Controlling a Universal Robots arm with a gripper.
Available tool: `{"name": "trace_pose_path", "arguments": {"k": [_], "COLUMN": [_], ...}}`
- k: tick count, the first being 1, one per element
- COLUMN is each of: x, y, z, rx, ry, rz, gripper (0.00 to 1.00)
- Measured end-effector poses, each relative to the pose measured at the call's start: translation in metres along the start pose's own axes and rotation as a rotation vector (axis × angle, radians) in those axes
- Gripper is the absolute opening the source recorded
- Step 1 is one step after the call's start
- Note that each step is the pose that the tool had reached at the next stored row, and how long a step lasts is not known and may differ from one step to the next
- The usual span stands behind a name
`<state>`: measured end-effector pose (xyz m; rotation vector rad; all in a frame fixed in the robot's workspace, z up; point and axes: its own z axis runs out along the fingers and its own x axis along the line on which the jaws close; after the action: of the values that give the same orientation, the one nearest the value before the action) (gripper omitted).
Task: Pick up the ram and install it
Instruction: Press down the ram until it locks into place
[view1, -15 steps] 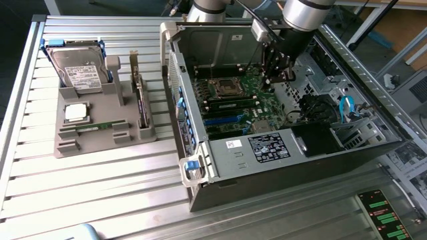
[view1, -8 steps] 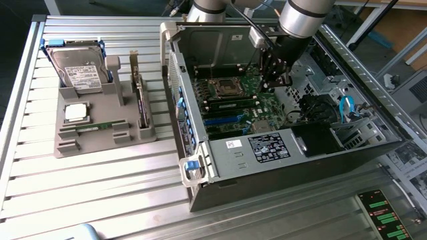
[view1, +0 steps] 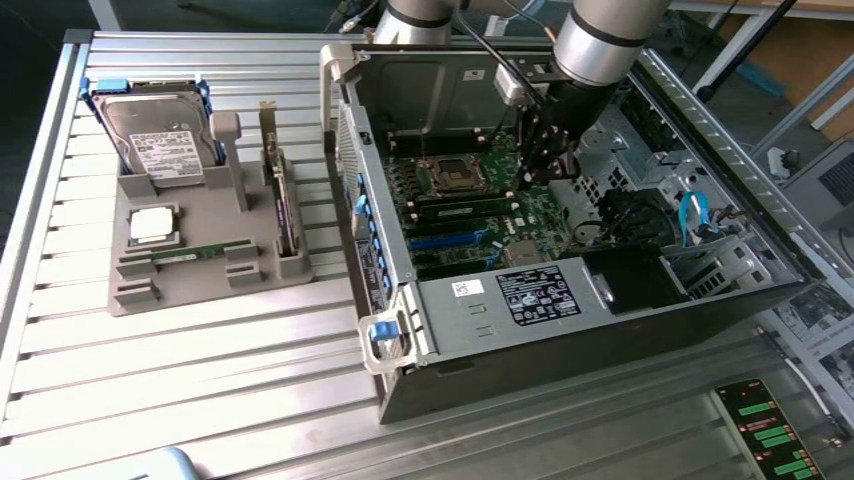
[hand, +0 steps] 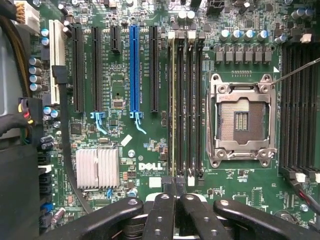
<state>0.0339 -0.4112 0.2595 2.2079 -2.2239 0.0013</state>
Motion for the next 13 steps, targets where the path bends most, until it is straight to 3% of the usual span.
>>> {"name": "trace_pose_path", "arguments": {"k": [13], "x": [0.0], "y": [0.0], "z": [0.0114], "rx": [-0.0001], "ry": [-0.0064], "rz": [0.0], "gripper": [0.1]}}
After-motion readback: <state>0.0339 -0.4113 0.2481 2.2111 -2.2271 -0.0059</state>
